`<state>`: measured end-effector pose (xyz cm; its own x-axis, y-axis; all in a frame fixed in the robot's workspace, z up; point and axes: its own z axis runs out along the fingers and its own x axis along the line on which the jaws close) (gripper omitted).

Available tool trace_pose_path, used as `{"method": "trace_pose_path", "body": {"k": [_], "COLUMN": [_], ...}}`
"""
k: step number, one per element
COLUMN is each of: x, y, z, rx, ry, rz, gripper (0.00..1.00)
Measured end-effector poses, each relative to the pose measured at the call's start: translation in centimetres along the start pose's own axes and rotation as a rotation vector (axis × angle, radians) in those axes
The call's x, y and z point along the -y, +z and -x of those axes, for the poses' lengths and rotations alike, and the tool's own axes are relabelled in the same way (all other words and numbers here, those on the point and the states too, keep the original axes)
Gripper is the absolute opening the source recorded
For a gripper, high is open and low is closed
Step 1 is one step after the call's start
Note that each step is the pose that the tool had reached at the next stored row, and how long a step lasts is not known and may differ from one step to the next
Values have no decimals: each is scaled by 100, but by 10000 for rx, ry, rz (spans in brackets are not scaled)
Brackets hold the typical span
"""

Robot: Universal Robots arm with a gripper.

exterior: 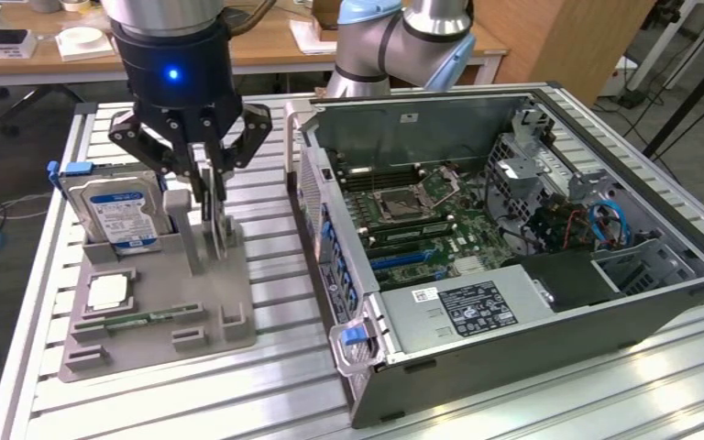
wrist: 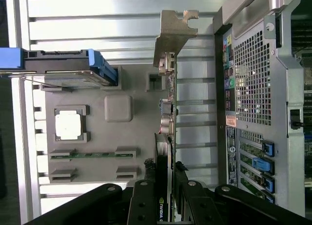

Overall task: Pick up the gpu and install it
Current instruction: 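Pick up the gpu and move the gpu toward the slot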

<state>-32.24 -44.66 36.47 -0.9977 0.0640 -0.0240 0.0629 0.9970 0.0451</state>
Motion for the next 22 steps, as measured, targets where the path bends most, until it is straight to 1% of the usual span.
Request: {"method": "trace_pose_path", "body": {"k": [22], "x": [-10], "y": [-216], "z": [5], "rx": [0], "ry": [0], "rz": [1], "gripper": [26]}}
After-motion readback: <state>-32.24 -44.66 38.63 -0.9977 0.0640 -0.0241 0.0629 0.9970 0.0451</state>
